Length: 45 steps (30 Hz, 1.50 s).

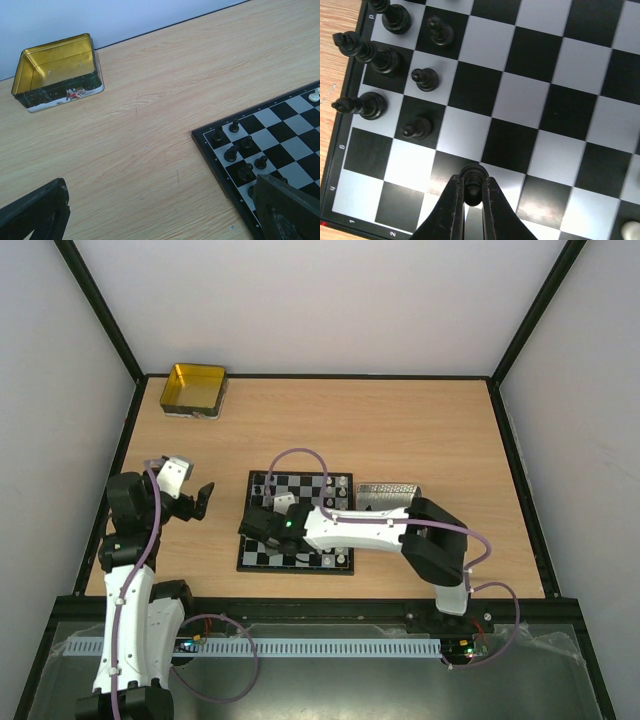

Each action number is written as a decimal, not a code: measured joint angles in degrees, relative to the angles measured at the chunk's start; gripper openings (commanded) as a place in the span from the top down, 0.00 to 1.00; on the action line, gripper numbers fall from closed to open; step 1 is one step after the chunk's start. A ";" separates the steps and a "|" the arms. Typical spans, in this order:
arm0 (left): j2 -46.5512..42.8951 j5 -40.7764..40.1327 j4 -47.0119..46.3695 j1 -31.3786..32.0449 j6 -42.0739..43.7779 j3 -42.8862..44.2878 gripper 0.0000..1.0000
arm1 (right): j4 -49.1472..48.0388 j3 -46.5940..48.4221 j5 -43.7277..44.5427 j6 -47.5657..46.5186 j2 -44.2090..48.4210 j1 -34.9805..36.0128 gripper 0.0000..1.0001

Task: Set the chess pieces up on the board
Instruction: Place the chess piece on the chessboard.

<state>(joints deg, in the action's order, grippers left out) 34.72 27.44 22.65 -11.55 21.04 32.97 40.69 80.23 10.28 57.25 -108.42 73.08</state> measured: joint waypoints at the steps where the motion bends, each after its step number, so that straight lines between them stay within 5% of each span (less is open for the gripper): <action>1: -0.02 0.00 0.00 0.00 0.00 0.00 0.01 | -0.02 0.81 -0.28 0.00 -0.92 0.15 0.94; 13: -0.02 0.02 0.00 0.00 0.00 -0.02 0.01 | -0.24 8.46 -2.69 -0.26 -10.29 3.52 0.94; 45: -0.13 0.00 0.00 0.00 0.00 -0.04 0.01 | 0.81 12.52 -2.25 -0.68 -13.33 3.37 0.92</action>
<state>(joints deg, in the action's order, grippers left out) 34.59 27.44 22.65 -11.55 21.04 32.93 41.50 92.75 8.03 56.58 -121.75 76.44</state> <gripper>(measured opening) 0.992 0.077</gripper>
